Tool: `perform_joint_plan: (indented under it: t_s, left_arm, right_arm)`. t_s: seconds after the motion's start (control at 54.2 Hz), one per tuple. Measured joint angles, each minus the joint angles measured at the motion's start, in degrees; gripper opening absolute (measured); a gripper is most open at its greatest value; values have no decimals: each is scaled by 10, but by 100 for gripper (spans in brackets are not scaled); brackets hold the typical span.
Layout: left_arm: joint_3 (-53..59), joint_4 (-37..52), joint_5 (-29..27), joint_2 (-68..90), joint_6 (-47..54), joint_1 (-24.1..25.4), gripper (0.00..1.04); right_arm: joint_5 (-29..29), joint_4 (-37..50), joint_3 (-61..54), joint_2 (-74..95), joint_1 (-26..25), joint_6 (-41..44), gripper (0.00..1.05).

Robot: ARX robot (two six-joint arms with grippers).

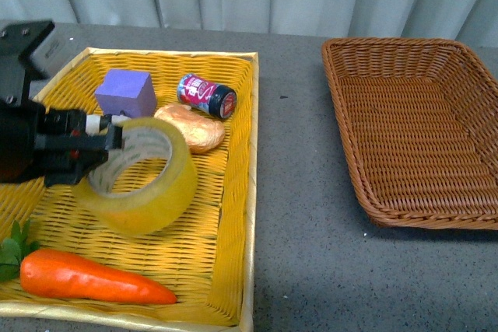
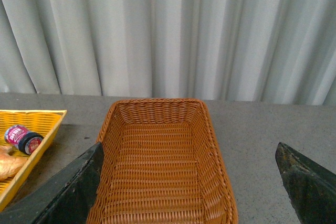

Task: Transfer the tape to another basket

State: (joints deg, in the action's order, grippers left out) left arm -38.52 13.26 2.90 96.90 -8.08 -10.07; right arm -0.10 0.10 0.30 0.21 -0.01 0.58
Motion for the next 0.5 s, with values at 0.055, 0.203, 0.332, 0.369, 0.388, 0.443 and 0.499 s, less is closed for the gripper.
perform_joint_plan:
  t_s: [0.055, 0.203, 0.332, 0.369, 0.388, 0.443, 0.499]
  left_arm:
    - [-26, -6, -7, -3, -9, -19, 16]
    - [-87, -10, -12, 3, -17, -71, 16]
    - [-133, -10, -7, 24, -17, -113, 16]
    - [-148, -14, -7, 33, -17, -126, 16]
    - [-152, -15, -8, 36, -16, -129, 16]
    - [-169, -19, -13, 48, -16, -143, 16]
    - [-183, -23, -17, 59, -17, -154, 16]
  right_arm:
    - [0, 0, 0, 0, 0, 0, 96]
    - [0, 0, 0, 0, 0, 0, 96]
    - [0, 0, 0, 0, 0, 0, 96]
    - [0, 0, 0, 0, 0, 0, 96]
    - [0, 0, 0, 0, 0, 0, 96]
    - [0, 0, 0, 0, 0, 0, 96]
    - [0, 0, 0, 0, 0, 0, 96]
